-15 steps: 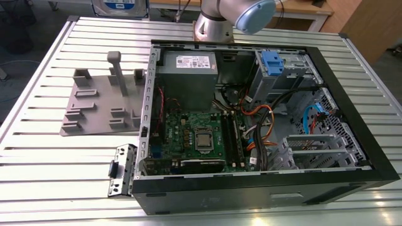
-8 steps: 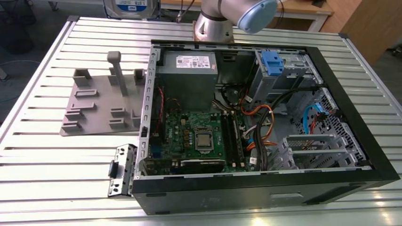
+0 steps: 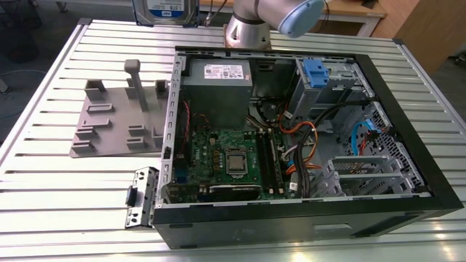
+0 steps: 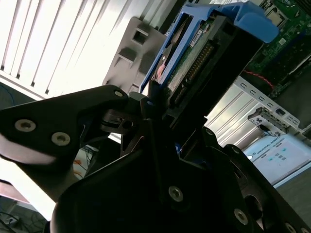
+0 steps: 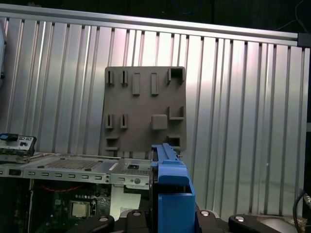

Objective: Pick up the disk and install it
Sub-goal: 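Pick up the disk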

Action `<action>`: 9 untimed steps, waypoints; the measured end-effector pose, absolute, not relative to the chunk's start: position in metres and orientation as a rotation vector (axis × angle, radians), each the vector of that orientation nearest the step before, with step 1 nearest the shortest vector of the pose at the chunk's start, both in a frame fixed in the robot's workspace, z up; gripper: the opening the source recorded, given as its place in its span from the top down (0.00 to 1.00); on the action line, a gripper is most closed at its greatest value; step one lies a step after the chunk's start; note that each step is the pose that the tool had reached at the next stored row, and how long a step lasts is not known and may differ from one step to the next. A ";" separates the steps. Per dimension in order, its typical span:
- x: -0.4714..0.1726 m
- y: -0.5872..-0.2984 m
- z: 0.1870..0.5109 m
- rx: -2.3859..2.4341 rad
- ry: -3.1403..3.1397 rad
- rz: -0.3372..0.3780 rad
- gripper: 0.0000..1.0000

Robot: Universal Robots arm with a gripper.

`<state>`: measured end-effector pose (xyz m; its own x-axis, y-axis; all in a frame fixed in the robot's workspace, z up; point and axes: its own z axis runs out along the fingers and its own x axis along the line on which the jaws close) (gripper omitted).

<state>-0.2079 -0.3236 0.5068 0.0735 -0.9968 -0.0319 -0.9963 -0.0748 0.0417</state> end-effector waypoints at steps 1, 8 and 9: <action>-0.206 -0.325 0.507 2.295 -2.130 -0.081 0.64; -0.202 -0.333 0.500 2.282 -2.150 -0.087 0.64; -0.202 -0.334 0.499 2.281 -2.153 -0.089 0.64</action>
